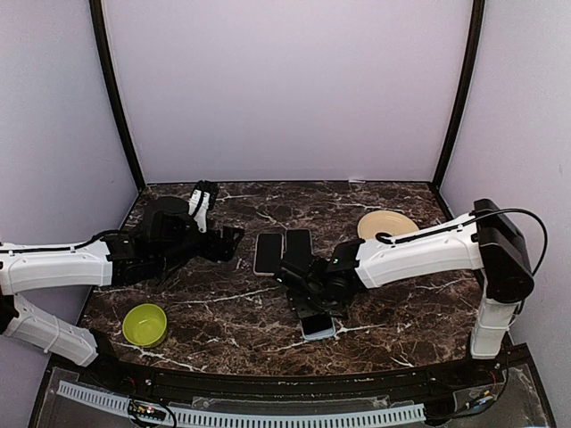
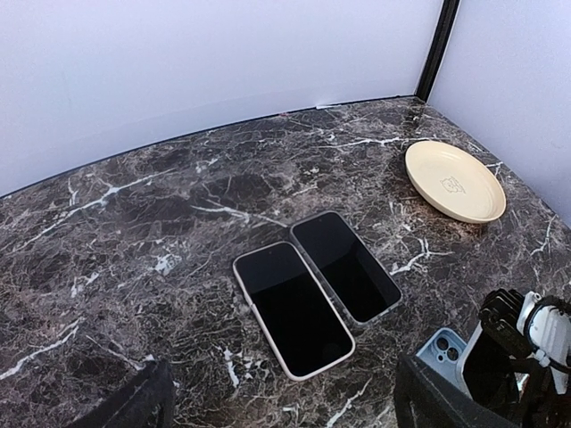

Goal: Put the phone into the phone case

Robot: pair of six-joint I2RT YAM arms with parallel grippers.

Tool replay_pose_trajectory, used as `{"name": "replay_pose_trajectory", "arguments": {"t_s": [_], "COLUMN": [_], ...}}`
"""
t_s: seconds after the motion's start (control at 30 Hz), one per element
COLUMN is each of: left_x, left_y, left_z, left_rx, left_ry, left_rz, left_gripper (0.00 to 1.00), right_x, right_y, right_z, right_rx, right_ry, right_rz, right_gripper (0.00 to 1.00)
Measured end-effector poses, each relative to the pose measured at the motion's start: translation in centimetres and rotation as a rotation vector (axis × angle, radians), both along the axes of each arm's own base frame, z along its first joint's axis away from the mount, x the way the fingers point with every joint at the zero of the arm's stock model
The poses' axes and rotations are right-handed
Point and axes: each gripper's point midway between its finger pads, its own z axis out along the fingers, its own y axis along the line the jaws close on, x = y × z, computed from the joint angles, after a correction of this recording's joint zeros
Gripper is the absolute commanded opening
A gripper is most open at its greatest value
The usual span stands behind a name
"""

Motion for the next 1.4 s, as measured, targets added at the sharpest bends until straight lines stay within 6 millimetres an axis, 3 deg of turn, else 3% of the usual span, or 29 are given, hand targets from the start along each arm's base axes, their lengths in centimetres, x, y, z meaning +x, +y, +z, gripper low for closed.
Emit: {"name": "replay_pose_trajectory", "arguments": {"t_s": [0.17,0.53,0.7,0.8,1.0,1.4], "left_x": [0.0,0.2,0.4,0.5,0.5,0.3], "left_y": [0.0,0.1,0.4,0.5,0.5,0.2], "left_z": [0.0,0.0,-0.1,-0.1,-0.1,-0.1], "left_rx": [-0.001,-0.003,-0.006,-0.007,-0.008,-0.013], "left_ry": [0.001,0.005,0.008,0.008,0.009,0.015], "left_rz": [-0.005,-0.004,0.000,0.003,0.001,-0.019], "left_gripper": [0.87,0.87,0.87,0.87,0.87,0.84], "right_x": [-0.6,-0.6,-0.8,-0.8,-0.9,-1.1], "right_y": [-0.9,-0.6,-0.8,-0.9,-1.1,-1.8], "right_z": [-1.0,-1.8,-2.0,-2.0,-2.6,-2.6], "right_rx": [-0.036,-0.039,-0.032,-0.031,-0.070,-0.131], "right_ry": [0.016,0.020,0.035,0.042,0.058,0.075], "right_rz": [-0.001,-0.017,-0.047,-0.070,-0.093,-0.112], "right_gripper": [0.00,0.00,0.60,0.75,0.85,0.83]}}
